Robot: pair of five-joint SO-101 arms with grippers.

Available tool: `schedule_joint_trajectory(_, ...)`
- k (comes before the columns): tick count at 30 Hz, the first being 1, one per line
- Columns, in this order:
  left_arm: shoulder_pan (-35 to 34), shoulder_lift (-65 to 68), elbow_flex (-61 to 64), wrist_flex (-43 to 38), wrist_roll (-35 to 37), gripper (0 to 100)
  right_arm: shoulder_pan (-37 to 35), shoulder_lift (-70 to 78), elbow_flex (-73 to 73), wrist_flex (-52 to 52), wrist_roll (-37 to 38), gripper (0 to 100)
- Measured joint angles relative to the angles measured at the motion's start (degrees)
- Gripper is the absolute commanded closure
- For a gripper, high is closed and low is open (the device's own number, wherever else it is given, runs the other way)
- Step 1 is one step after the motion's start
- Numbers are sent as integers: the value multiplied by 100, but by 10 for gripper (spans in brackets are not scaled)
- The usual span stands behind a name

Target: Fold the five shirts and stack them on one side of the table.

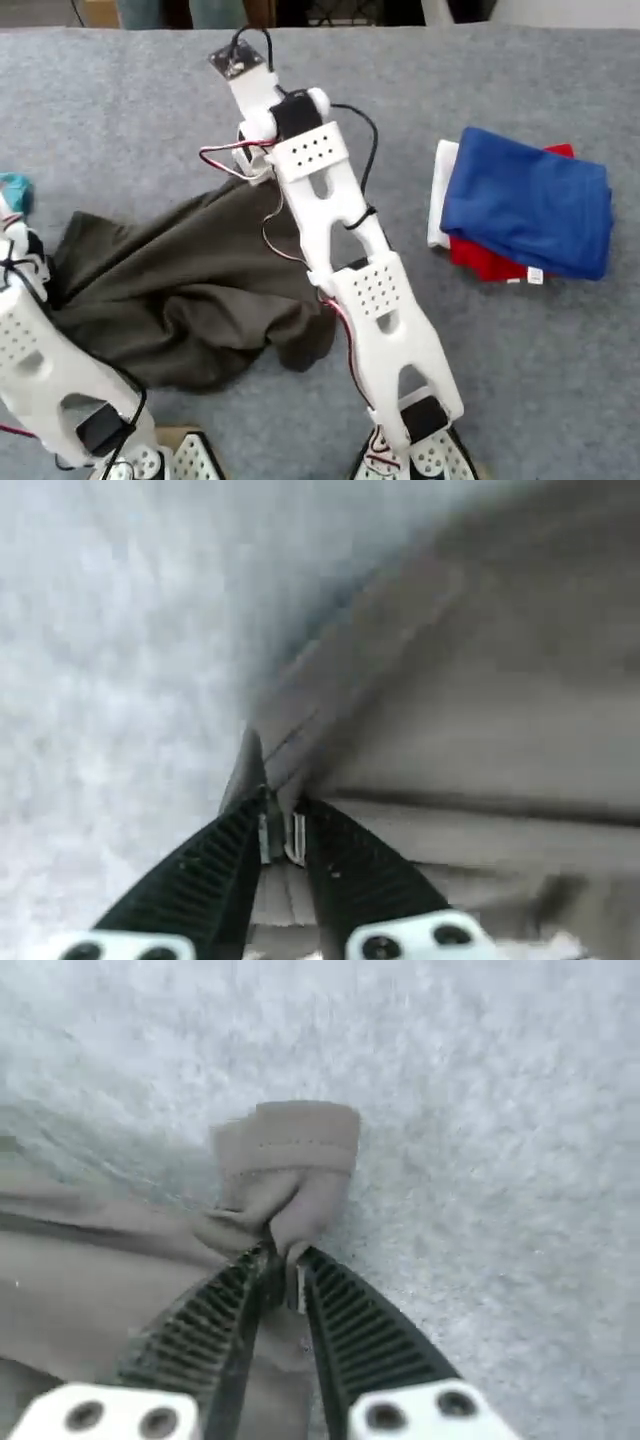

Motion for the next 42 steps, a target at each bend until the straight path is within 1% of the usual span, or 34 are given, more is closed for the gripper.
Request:
schedule_joint_trajectory(5,-44,-1108,1319,0,-396,971,-141,-325,193,9,0,984)
schedule_joint_trajectory(8,-70,-1530,1934,0,-475,971,-404,-352,756,0,0,980)
schedule_joint_trajectory(12,-88,-1829,2330,0,-492,970,-712,-352,1644,-18,0,972)
schedule_joint_trajectory(15,-97,-1855,2374,0,-492,952,-738,-352,2075,-18,0,910)
schedule_joint_trajectory(19,-114,-1899,2418,0,-492,813,-703,-352,2119,-26,0,809)
schedule_joint_trajectory(20,-132,-1908,2418,0,-492,802,-668,-360,2119,-35,0,794)
schedule_joint_trajectory(29,-826,-1925,2418,9,-492,802,-185,-369,1837,-35,0,786)
schedule_joint_trajectory(34,-1134,-2505,2110,9,-475,802,79,-369,1389,-26,0,786)
schedule_joint_trajectory(38,-1011,-3332,1512,9,-79,802,193,-369,1169,-26,0,786)
schedule_joint_trajectory(40,-730,-3684,1169,18,202,802,202,-369,1143,-26,0,786)
schedule_joint_trajectory(42,-290,-3824,967,18,615,802,202,-369,1143,-26,0,786)
